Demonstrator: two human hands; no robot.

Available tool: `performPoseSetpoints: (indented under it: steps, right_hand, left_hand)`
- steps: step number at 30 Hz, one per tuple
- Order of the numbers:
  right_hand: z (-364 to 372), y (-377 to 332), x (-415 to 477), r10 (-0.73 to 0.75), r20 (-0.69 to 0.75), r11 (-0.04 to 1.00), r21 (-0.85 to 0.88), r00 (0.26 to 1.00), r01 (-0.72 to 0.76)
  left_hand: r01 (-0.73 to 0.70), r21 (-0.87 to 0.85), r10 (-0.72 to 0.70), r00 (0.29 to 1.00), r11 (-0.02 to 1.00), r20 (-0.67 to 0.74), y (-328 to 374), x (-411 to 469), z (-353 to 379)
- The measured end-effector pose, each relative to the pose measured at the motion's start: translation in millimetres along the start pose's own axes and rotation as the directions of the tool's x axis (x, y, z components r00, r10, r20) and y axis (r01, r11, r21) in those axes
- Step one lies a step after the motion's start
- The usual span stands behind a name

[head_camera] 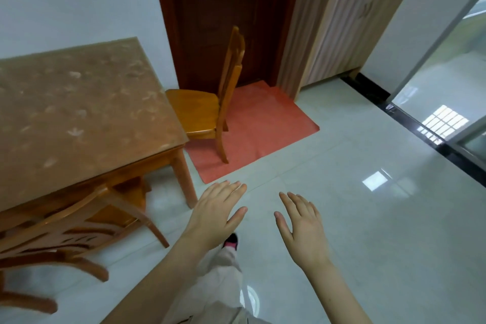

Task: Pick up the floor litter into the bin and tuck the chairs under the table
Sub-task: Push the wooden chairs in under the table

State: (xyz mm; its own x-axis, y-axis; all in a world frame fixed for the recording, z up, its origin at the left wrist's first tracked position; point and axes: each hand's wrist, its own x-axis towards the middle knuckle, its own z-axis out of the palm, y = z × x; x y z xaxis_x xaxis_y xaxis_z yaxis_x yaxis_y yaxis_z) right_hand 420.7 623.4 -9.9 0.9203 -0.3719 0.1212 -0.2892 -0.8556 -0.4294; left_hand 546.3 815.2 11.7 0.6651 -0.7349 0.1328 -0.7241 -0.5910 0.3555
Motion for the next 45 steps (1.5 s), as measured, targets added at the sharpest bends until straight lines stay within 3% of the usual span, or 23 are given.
performPoseSetpoints:
  steps: [8,15,21,27,31,39,45]
  right_hand:
    - [2,60,153,0.031,0.014,0.999,-0.012,0.999,-0.031]
    - [-36,97,322,0.025,-0.099,1.0,-0.016,0.995,-0.026]
    - [-42,142,429,-0.011,-0.081,1.0,-0.011,0.997,0.01]
    - [-24,207,555,-0.139,0.017,0.99,-0.021,0.99,0.14]
    - [-32,235,655,-0.271,0.091,0.962,0.012,0.958,0.272]
    - [-34,227,830,-0.539,0.158,0.842,0.083,0.828,0.533]
    - [23,181,906,-0.713,0.252,0.699,0.184,0.654,0.691]
  left_hand:
    - [-0.043,0.0,0.043,0.999,0.999,0.017,-39,160,39]
    - [-0.103,0.006,0.103,0.99,0.995,-0.095,-72,346,6]
    - [-0.079,-0.002,0.078,0.991,0.997,-0.107,-90,448,15]
    - [0.095,0.038,-0.092,0.993,0.995,-0.078,-102,538,58]
    - [0.231,0.059,-0.22,0.964,0.971,-0.15,-104,609,59]
    - [0.5,-0.008,-0.474,0.815,0.866,-0.333,-128,706,38]
    - [0.678,-0.028,-0.639,0.678,0.735,-0.363,-174,718,46]
